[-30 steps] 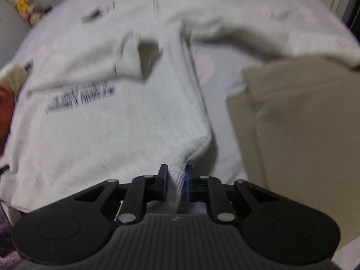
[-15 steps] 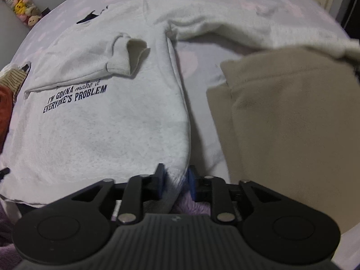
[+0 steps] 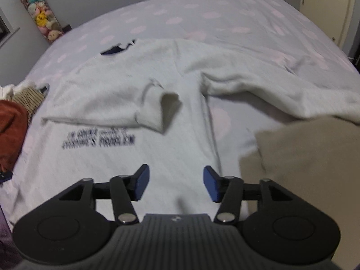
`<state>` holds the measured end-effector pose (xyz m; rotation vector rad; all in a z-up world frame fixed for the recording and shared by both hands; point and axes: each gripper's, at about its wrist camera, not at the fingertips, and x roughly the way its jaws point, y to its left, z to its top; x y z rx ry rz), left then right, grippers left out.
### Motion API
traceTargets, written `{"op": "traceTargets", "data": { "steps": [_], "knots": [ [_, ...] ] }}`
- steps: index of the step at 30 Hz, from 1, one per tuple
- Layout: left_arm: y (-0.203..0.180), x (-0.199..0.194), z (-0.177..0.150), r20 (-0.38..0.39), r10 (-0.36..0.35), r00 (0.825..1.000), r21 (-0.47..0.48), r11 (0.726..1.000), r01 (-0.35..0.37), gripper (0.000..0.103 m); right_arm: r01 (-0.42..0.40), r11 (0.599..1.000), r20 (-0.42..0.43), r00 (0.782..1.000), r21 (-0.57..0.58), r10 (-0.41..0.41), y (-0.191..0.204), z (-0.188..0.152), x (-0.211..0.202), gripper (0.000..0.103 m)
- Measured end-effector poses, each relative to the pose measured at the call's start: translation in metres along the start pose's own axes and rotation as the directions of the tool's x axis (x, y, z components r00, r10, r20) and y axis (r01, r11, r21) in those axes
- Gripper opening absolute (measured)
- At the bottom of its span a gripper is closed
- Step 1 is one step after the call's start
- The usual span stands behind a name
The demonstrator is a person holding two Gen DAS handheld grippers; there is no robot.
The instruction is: Fold clothes
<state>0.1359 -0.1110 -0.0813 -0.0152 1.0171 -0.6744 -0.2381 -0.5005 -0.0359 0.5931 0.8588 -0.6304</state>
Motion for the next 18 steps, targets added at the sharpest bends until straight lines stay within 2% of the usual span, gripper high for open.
{"op": "traceTargets", "data": {
  "steps": [6,12,18],
  "knots": [
    [-0.016,0.013,0.031,0.024,0.003,1.000,0.030,1.000,-0.004,0.015,-0.016,1.000,0.034,0.999,-0.024,0.017,0.025,0.033,0.020,0.062],
    [-0.030,0.035,0.066,0.066,0.008,0.998,0.005,1.000,-0.008,0.015,-0.016,0.998,0.053,0.998,-0.057,0.019,0.045,0.064,0.050,0.062],
    [-0.042,0.067,0.089,0.050,0.026,0.998,0.024,0.999,-0.027,0.015,0.006,0.997,0.050,0.999,-0.079,-0.002,0.056,0.087,0.087,0.063]
  ]
}}
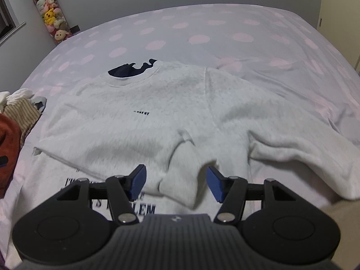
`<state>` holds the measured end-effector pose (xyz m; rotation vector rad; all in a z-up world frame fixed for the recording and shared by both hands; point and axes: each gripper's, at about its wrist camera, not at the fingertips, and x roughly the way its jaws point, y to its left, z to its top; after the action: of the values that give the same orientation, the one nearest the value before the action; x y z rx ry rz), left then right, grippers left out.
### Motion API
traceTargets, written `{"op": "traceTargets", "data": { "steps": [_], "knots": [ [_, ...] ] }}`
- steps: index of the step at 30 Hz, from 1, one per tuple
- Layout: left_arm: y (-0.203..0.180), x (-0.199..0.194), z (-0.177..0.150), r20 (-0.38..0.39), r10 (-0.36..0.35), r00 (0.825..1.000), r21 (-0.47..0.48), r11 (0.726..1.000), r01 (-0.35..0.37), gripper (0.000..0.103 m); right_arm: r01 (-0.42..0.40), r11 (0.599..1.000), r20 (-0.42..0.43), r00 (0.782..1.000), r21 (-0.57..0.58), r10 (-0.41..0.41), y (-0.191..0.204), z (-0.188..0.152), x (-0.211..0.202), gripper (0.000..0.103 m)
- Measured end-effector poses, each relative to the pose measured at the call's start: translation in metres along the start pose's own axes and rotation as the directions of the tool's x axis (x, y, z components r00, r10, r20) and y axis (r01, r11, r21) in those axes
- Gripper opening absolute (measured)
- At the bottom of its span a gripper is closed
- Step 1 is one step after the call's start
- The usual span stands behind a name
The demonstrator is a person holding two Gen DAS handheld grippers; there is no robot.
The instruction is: Fold clothes
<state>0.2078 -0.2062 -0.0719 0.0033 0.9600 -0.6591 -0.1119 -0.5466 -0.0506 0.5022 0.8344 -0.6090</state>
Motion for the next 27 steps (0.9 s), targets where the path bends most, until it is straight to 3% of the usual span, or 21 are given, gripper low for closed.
{"op": "traceTargets", "data": {
  "steps": [11,16,18,27],
  "knots": [
    [-0.019,0.064,0.039,-0.067,0.002,0.998,0.103,0.995,0.005,0.020,0.032,0.996,0.060,0.998,-0.081,-0.027,0.013,0.018,0.048,0.068],
    [-0.029,0.097,0.072,-0.077,-0.021,0.997,0.111,0.993,0.030,0.034,0.040,0.996,0.084,0.996,-0.086,-0.033,0.007,0.022,0.063,0.072],
    [-0.035,0.113,0.085,-0.077,-0.020,0.997,0.123,0.992,0.030,0.041,0.044,0.996,0.082,0.996,-0.072,-0.038,0.001,0.022,0.070,0.072],
    [-0.051,0.178,0.117,-0.120,0.053,0.991,0.148,0.988,-0.035,0.043,0.043,0.996,0.088,0.995,0.079,-0.050,-0.042,0.017,0.085,0.074]
  ]
}}
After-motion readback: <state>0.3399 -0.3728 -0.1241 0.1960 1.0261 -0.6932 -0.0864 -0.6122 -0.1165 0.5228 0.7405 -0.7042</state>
